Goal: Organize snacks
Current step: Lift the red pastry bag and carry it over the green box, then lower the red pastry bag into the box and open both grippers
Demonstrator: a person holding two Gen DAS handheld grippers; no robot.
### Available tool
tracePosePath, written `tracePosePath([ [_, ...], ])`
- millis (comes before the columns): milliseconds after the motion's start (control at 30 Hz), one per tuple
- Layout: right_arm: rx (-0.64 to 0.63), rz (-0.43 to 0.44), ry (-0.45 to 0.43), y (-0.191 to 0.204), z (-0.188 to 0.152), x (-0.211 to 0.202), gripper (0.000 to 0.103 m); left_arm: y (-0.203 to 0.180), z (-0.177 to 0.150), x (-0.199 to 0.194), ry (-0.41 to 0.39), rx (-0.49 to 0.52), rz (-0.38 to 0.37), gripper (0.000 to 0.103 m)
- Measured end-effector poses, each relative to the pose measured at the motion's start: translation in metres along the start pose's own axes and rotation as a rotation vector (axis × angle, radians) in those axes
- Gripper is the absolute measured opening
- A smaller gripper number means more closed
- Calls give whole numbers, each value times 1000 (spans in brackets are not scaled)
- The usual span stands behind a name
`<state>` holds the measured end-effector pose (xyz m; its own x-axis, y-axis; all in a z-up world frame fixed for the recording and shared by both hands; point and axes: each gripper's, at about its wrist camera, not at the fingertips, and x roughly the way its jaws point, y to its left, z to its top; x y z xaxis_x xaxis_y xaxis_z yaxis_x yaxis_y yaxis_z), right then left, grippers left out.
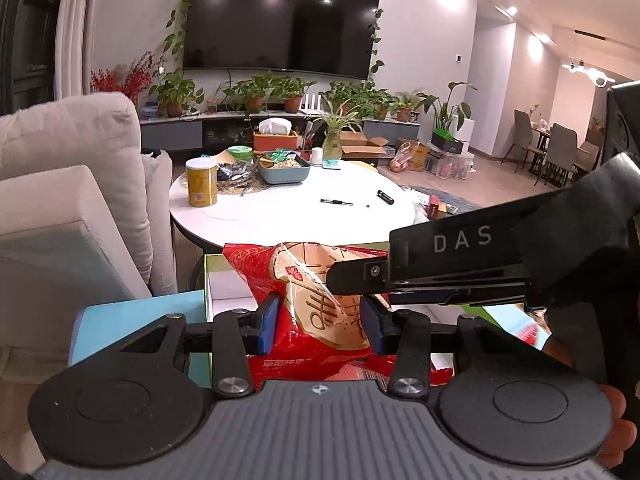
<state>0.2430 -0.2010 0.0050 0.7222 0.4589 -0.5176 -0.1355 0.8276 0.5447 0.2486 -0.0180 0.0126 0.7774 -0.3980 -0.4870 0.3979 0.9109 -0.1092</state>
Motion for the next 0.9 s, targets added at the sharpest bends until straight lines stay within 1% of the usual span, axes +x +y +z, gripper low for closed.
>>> tracePosePath([
  [167, 4, -14, 24, -8, 11, 30, 29, 15, 3, 31, 14, 7, 18, 39],
  [267, 2, -23, 43, -10, 15, 48, 29, 24, 3, 48, 26, -7, 25, 39],
  [367, 7, -29, 57, -13, 17, 61, 29, 32, 2, 59, 39, -25, 29, 39],
  [500, 13, -31, 71, -17, 18, 72, 29, 37, -2, 68, 51, -21, 45, 40],
  [567, 10, -35, 70, -17, 16, 76, 29, 39, -4, 73, 48, -23, 68, 45],
  [600, 12, -30, 64, -19, 16, 78, 29, 40, -4, 74, 42, -29, 81, 53],
  [633, 24, -23, 55, -22, 15, 79, 30, 40, -5, 71, 37, -38, 104, 59],
  [700, 58, -19, 40, -28, 16, 76, 31, 39, -7, 61, 18, -47, 117, 61],
  [767, 61, -4, 31, -30, 17, 66, 31, 35, -5, 48, -2, -26, 116, 67],
  [800, 52, -5, 24, -28, 16, 59, 31, 31, -4, 41, -12, -11, 131, 71],
  [900, 37, 11, 7, -21, 14, 38, 31, 20, 2, 22, -39, 21, 153, 72],
])
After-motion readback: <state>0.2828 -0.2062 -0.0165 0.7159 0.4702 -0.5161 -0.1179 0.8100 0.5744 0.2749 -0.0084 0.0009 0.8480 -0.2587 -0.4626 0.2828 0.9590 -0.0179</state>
